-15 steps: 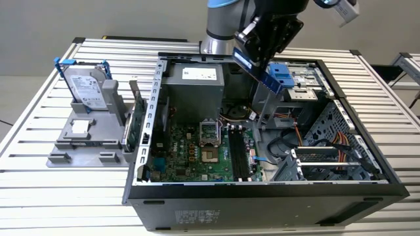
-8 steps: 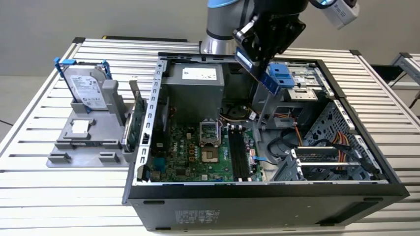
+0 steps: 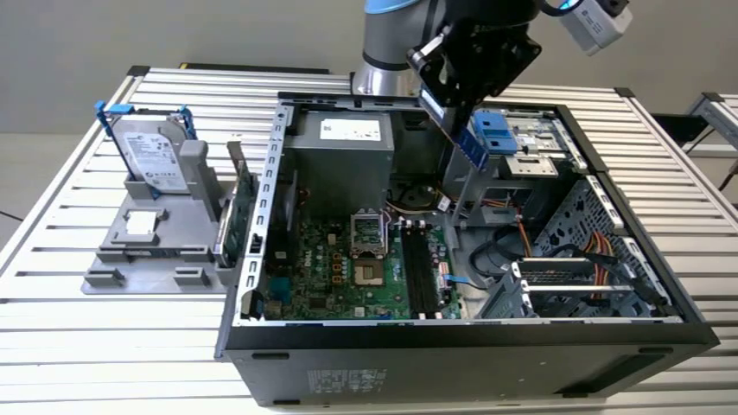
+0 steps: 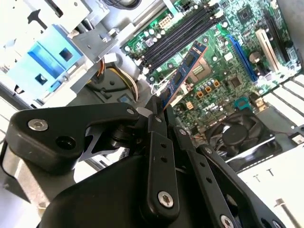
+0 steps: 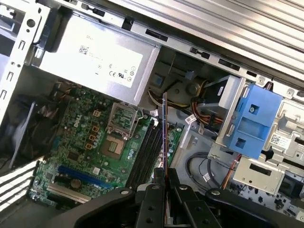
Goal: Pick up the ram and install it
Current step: 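Insert the ram into the slot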
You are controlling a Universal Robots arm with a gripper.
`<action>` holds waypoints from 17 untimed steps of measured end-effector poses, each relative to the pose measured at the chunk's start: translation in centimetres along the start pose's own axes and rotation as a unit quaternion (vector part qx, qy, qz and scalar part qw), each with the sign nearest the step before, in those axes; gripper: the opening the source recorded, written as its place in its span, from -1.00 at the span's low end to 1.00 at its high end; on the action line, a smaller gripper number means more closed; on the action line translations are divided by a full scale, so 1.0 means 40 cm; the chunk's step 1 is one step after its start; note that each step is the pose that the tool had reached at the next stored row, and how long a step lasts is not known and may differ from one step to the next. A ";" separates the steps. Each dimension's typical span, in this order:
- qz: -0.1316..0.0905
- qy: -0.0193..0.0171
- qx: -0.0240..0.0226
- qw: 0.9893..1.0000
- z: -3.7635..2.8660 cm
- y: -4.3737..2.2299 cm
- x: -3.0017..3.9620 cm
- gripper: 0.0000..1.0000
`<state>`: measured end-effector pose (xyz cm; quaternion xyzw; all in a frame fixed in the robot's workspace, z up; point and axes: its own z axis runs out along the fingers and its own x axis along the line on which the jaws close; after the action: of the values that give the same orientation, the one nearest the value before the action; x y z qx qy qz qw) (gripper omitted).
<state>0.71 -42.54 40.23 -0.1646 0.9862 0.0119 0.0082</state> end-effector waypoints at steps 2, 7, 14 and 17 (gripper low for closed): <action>0.013 0.000 0.000 1.000 0.000 0.000 0.000 -1.00; 0.042 -0.001 0.001 0.999 0.000 0.000 0.000 -1.00; 0.081 -0.002 0.002 0.997 0.000 -0.001 0.000 -1.00; 0.097 -0.002 0.002 0.995 0.000 -0.001 0.000 -1.00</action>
<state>0.71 -42.58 40.23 -0.0679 0.9976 0.0110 0.0093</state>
